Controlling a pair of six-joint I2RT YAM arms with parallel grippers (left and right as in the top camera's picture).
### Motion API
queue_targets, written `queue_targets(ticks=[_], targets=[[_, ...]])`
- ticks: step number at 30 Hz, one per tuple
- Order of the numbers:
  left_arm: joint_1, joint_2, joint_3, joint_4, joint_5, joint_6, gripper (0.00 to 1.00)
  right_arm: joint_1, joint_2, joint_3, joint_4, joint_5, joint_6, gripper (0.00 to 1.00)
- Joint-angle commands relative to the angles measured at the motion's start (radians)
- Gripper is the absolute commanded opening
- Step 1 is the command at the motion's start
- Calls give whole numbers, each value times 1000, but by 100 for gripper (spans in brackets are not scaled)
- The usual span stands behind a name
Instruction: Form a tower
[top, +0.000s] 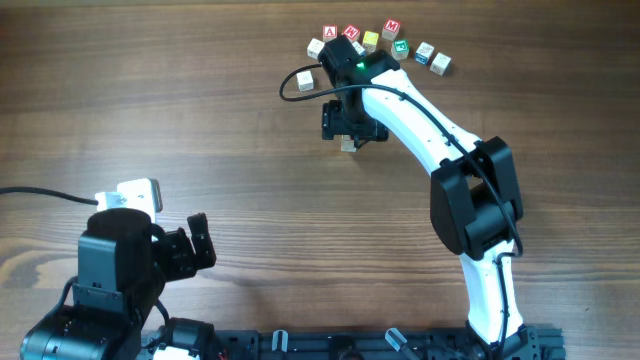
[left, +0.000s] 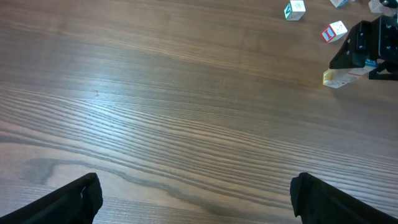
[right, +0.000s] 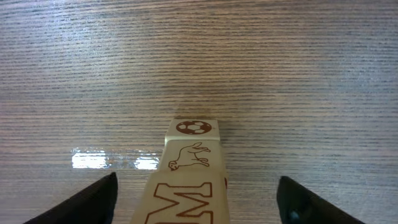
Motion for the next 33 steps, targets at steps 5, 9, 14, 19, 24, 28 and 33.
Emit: queue_targets(ticks=[5,9,14,19,24,28,33], targets=[[3,-5,-2,3,-12,-9,100,23,23,-42,97,-8,32,89],[3,-5,-2,3,-12,-9,100,23,23,-44,97,-8,26,86],[3,-5,-2,3,-13,-9,100,23,24,-89,117,-8,27,84],[3,-5,-2,3,-13,-9,100,23,32,-90,120,-8,27,76],[3,-5,-2,3,-12,-9,100,22,54,-90,124,-24,27,66],[3,-5,-2,3,-12,-9,100,22,54,-90,123,-24,27,58],[3,-5,-2,3,-13,-9,100,22,54,-86,115,-27,27,48]])
